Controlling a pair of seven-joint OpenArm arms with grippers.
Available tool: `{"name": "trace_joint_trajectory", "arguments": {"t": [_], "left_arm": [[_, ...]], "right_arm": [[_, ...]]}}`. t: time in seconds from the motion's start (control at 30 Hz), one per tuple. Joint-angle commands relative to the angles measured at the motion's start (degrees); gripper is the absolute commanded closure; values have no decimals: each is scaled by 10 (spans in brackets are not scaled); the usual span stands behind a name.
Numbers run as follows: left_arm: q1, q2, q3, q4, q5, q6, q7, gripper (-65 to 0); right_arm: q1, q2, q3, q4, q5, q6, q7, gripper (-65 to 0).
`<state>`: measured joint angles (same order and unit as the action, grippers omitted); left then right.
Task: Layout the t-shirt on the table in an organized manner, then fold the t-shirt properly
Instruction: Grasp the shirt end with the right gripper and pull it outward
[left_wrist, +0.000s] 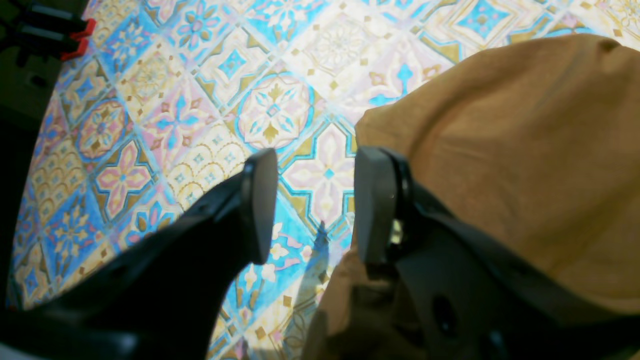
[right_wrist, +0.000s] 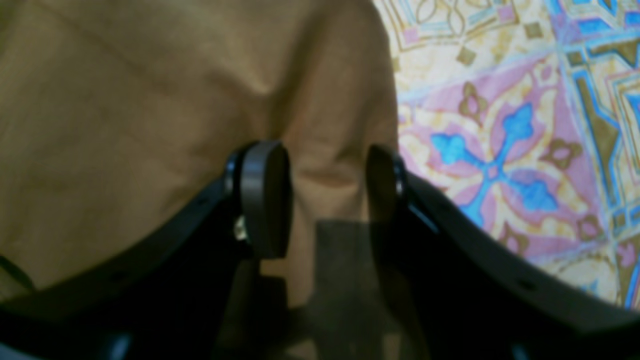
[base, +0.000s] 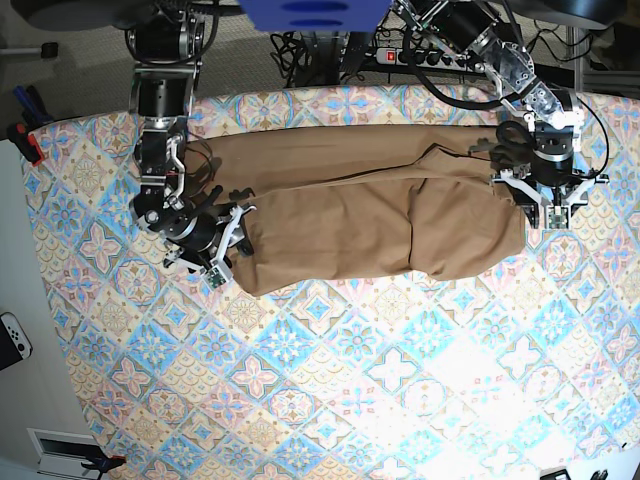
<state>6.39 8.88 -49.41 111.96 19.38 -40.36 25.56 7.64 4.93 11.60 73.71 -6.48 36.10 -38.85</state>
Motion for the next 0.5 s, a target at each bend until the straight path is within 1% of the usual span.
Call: {"name": "trace_joint_trajectory", "arguments": {"t": [0.0, 0.03, 0.07, 0.13, 0.17, 0.2, 0.37, 0.47], "left_arm": [[-4, 1, 0, 10, -8, 4, -14, -249], [-4, 1, 0, 10, -8, 4, -14, -249], [-4, 1, 0, 10, -8, 4, -14, -249], [-4, 1, 0, 10, -8, 4, -14, -249], [-4, 1, 0, 10, -8, 4, -14, -249], [-4, 1, 0, 10, -8, 4, -14, -249], [-4, 1, 0, 10, -8, 4, -14, -249], [-4, 1, 0, 9, -8, 4, -14, -249]], "right_arm": [[6, 1, -2, 2, -4, 2, -7, -255], [6, 1, -2, 2, -4, 2, -7, -240], [6, 1, -3, 3, -4, 2, -7, -205], [6, 1, -3, 3, -4, 2, -8, -104], [6, 1, -3, 3, -4, 2, -8, -36], [6, 1, -3, 3, -4, 2, -10, 0], [5, 1, -3, 17, -11, 0, -22, 0], [5, 1, -1, 67, -31, -2, -21, 0]]}}
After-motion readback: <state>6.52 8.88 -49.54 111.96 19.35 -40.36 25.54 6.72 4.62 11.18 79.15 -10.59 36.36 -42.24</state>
